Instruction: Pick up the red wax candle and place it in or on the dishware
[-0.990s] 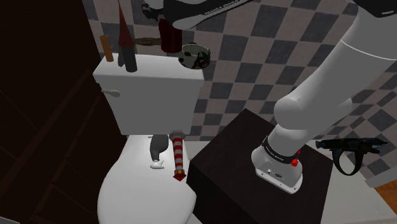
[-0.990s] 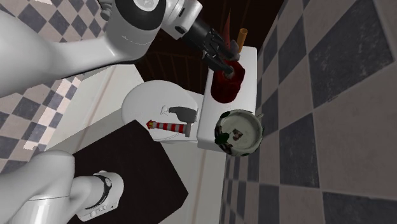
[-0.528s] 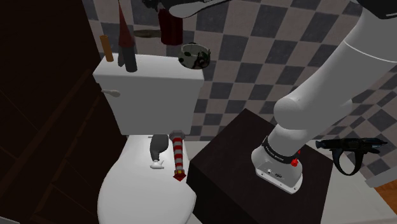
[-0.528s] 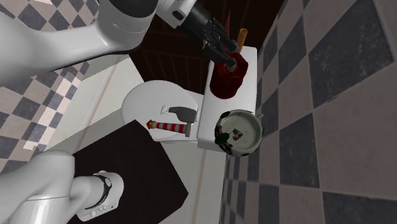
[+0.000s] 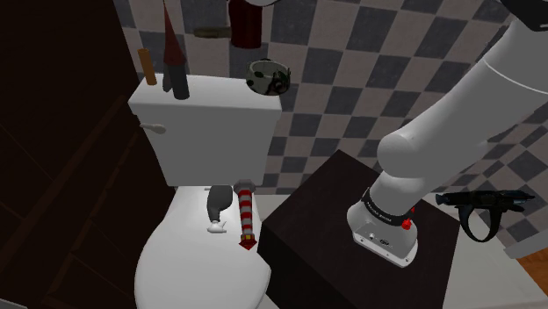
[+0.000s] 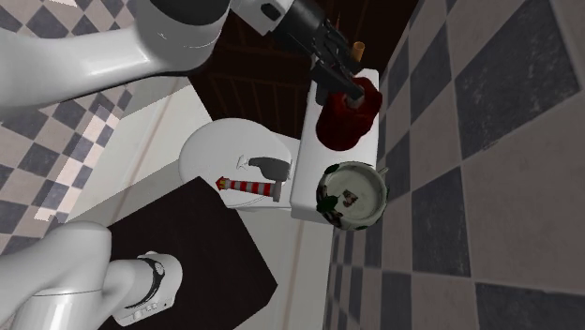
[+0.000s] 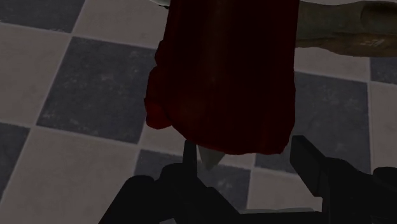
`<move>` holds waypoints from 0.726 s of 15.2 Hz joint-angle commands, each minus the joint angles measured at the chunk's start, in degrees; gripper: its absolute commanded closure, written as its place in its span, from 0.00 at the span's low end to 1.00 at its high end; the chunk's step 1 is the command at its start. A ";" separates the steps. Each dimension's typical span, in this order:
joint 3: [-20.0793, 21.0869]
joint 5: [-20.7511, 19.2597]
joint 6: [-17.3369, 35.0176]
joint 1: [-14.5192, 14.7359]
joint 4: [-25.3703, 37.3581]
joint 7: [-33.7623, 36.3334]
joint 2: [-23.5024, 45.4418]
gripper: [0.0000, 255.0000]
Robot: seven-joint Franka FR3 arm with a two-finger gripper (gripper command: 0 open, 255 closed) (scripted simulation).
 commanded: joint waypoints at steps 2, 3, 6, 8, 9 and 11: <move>-3.75 2.80 3.99 -1.40 -1.41 -4.72 -2.90 1.00; -5.04 3.60 5.10 -1.71 -1.72 -6.27 -3.60 1.00; -8.66 5.84 8.10 -2.74 -2.20 -10.91 -5.16 1.00; -11.73 7.65 10.36 -3.58 -2.11 -15.04 -5.91 1.00; -11.69 7.28 10.86 -3.64 -2.80 -14.44 -5.93 1.00; -11.58 6.49 11.85 -3.78 -4.14 -13.22 -5.96 1.00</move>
